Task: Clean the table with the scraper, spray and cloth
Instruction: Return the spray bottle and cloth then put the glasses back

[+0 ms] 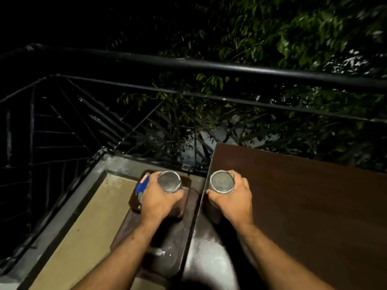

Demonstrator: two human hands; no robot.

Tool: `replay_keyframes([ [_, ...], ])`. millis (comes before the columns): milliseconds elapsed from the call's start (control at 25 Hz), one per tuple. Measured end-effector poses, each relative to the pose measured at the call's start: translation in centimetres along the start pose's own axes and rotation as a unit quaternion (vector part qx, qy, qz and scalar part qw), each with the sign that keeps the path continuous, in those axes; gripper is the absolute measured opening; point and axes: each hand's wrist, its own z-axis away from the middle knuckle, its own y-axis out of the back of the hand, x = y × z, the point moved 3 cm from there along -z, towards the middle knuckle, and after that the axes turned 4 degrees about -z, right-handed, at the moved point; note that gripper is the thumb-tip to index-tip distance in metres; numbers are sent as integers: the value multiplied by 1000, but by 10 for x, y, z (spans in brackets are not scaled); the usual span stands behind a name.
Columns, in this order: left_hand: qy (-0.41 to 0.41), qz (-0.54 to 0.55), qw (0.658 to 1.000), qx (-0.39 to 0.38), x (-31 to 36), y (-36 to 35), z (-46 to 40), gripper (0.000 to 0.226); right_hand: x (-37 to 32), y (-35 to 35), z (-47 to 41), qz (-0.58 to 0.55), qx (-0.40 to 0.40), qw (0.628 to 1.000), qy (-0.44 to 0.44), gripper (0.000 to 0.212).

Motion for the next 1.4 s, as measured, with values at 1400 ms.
replay_keyframes([
  [1400, -62, -47, 984, -157, 191, -359, 199, 77, 295, 375, -24, 9, 145, 984, -106, 74],
])
